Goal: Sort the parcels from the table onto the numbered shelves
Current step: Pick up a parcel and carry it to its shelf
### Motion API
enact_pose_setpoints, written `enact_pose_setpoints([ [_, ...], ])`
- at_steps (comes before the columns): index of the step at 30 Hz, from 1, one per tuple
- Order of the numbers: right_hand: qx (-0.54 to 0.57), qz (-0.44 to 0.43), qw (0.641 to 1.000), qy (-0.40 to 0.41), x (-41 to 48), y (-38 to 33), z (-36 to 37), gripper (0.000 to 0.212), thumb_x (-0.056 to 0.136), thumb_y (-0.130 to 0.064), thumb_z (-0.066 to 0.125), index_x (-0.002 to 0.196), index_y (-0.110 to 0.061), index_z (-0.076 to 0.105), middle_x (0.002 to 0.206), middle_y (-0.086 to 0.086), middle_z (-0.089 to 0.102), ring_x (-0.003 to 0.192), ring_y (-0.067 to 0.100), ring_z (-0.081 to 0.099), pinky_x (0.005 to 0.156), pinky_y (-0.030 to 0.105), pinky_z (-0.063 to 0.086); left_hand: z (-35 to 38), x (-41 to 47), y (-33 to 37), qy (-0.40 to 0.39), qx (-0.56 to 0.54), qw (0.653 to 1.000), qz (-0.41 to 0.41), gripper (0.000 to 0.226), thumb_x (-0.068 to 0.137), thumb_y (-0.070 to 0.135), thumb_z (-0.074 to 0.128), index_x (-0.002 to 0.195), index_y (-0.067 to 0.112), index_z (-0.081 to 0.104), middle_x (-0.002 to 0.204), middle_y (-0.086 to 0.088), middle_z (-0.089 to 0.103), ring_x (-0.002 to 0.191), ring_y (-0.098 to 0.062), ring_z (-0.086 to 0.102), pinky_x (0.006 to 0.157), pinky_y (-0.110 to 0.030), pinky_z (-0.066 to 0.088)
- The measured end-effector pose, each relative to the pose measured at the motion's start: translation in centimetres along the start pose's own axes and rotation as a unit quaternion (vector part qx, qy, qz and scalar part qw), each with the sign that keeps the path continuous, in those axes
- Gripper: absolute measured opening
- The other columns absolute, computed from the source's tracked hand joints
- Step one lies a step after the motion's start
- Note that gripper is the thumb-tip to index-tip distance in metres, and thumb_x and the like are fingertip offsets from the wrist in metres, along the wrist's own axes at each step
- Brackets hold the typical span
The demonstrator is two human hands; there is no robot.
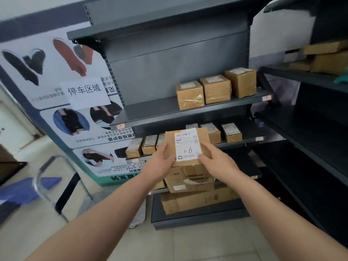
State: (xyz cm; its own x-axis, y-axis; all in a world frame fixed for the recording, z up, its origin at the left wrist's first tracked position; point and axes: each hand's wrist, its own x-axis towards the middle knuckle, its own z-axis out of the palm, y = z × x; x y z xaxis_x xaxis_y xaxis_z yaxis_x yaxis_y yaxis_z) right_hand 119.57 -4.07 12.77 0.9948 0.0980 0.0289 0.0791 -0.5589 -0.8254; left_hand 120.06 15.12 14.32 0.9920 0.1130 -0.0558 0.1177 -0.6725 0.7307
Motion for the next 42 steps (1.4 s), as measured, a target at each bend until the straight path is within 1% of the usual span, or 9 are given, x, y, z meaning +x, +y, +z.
enact_pose_setpoints([
  [4,-0.004,-0.010,1.000,0.006,3.6,-0.3,0.5,0.053,0.099,-0.039,0.045,0.147,-0.046,0.023,0.145,-0.008,0.045,0.119,0.018,0.052,0.085,0.035,0.051,-0.8,3.3,0.5,0.010,0.005,1.000,0.002,0.064,0.100,0.035,0.050,0.154,0.036,0.016,0.146,-0.002,0.046,0.085,-0.008,0.060,0.065,-0.027,0.055],
  [8,-0.026,-0.016,0.999,0.009,7.1,-1.1,0.8,0.053,0.099,-0.040,0.042,0.148,-0.045,0.022,0.142,-0.007,0.047,0.111,0.018,0.054,0.079,0.034,0.051,-1.8,6.5,0.7,0.014,0.034,0.999,0.007,0.063,0.100,0.037,0.047,0.154,0.033,0.017,0.151,-0.001,0.041,0.106,-0.021,0.062,0.089,-0.044,0.055],
  [12,-0.032,-0.024,0.999,0.001,11.5,-2.8,1.8,0.053,0.098,-0.041,0.042,0.148,-0.045,0.023,0.143,-0.006,0.047,0.117,0.021,0.053,0.091,0.043,0.051,-4.0,10.4,0.2,0.020,0.031,0.999,0.013,0.062,0.099,0.036,0.048,0.154,0.031,0.020,0.149,-0.003,0.043,0.109,-0.025,0.061,0.089,-0.046,0.055],
  [18,-0.022,-0.062,0.997,0.031,19.8,-7.7,3.2,0.053,0.099,-0.037,0.044,0.149,-0.039,0.025,0.146,-0.005,0.045,0.123,0.020,0.049,0.089,0.033,0.045,-9.1,18.6,0.2,0.070,0.044,0.995,0.051,0.061,0.098,0.040,0.047,0.154,0.032,0.022,0.152,-0.001,0.040,0.116,-0.027,0.057,0.094,-0.047,0.052],
  [22,-0.017,-0.085,0.994,0.061,26.0,-11.0,3.8,0.054,0.098,-0.035,0.046,0.148,-0.037,0.027,0.147,-0.004,0.044,0.127,0.021,0.047,0.099,0.038,0.045,-12.5,25.0,0.4,0.086,0.044,0.991,0.096,0.061,0.097,0.042,0.046,0.153,0.033,0.023,0.150,0.000,0.042,0.119,-0.026,0.056,0.096,-0.046,0.051],
  [27,-0.038,-0.116,0.989,0.087,32.7,-13.5,4.4,0.077,0.087,-0.045,0.064,0.150,-0.037,0.022,0.159,-0.002,0.018,0.145,0.020,0.021,0.113,0.040,0.027,-14.6,32.0,0.4,0.083,-0.027,0.982,0.166,0.079,0.088,0.041,0.065,0.154,0.028,0.022,0.153,0.004,0.038,0.130,-0.021,0.047,0.106,-0.045,0.043],
  [30,-0.168,-0.106,0.976,0.094,35.8,-12.5,5.3,0.080,0.087,-0.044,0.064,0.151,-0.039,0.017,0.162,-0.002,0.000,0.148,0.021,0.012,0.117,0.041,0.023,-14.6,35.2,0.1,0.069,0.013,0.981,0.183,0.088,0.083,0.036,0.073,0.154,0.021,0.024,0.153,-0.004,0.034,0.133,-0.022,0.043,0.111,-0.037,0.037],
  [36,-0.394,-0.163,0.880,0.211,40.1,-12.8,5.8,0.060,0.094,-0.030,0.057,0.148,-0.029,0.031,0.153,-0.003,0.032,0.138,0.023,0.029,0.112,0.043,0.026,-14.0,39.6,0.0,0.125,0.140,0.962,0.197,0.069,0.090,0.021,0.064,0.150,0.022,0.030,0.139,-0.007,0.046,0.115,-0.025,0.056,0.090,-0.035,0.046],
  [42,-0.396,-0.132,0.881,0.221,42.6,-13.3,6.5,0.057,0.093,-0.023,0.057,0.146,-0.024,0.036,0.145,0.001,0.044,0.133,0.024,0.036,0.109,0.042,0.032,-14.0,42.3,0.0,0.122,0.158,0.958,0.203,0.063,0.091,0.019,0.064,0.147,0.019,0.033,0.129,-0.010,0.052,0.107,-0.027,0.059,0.087,-0.034,0.047],
])
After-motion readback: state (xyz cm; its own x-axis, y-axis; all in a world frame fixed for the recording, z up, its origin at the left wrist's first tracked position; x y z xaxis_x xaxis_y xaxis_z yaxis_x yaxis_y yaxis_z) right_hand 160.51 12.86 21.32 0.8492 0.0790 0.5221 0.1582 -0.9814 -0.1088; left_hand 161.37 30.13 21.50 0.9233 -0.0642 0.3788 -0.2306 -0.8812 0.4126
